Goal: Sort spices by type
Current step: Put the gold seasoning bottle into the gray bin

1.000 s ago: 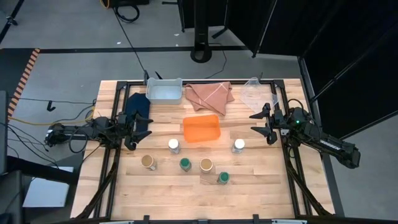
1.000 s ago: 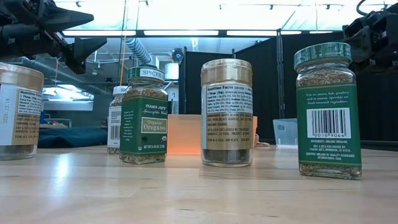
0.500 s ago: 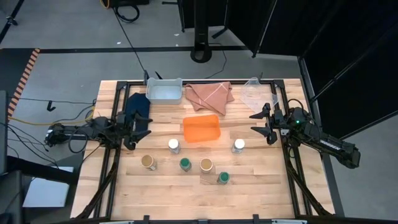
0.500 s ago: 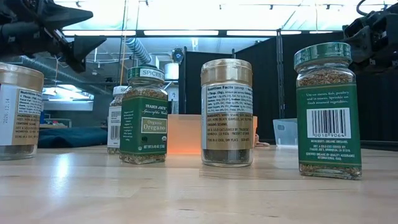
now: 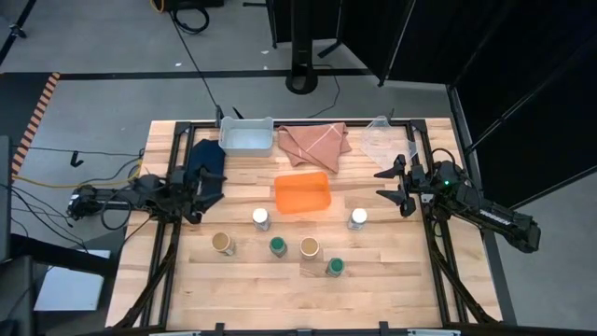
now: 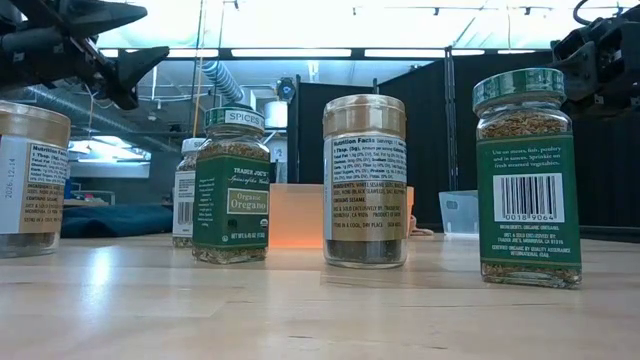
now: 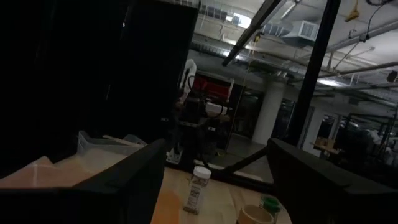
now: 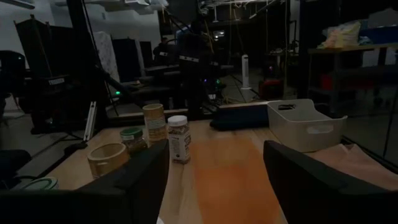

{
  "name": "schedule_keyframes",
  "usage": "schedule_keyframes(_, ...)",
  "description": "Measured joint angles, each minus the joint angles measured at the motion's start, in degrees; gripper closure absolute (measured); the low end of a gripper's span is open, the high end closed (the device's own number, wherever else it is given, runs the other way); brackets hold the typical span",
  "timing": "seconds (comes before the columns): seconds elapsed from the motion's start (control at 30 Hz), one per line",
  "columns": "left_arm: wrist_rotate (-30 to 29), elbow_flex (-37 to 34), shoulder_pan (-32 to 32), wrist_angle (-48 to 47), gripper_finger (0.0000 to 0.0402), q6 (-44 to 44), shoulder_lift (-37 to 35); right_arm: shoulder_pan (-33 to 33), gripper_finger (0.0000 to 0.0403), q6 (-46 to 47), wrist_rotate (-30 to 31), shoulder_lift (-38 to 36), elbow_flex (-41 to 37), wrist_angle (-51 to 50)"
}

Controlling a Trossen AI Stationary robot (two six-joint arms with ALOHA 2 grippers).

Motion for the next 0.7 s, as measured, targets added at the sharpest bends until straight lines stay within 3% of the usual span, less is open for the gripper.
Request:
schedule_keyframes(0.13,-3.4,0.0,0.0,2.9,0.0117,-2.3,0.0,0.0,0.0135,0.0,0.0,0.0,0.0,0.0)
schedule_keyframes(0.3,-6.4,0.0,0.0,9.4,0.0117,-12.3,0.0,0.0,0.0135,0.0,0.4,0.0,0.0,0.0)
schedule_keyframes(0.5,-12.3,0.0,0.0,18.2,0.0117,-16.2,0.0,0.0,0.0135,0.0,5.5,0.0,0.0,0.0)
schedule_keyframes(0.7,-15.0,0.0,0.0,19.6,0.0117,-20.8,0.0,0.0,0.0135,0.0,11.5,0.0,0.0,0.2)
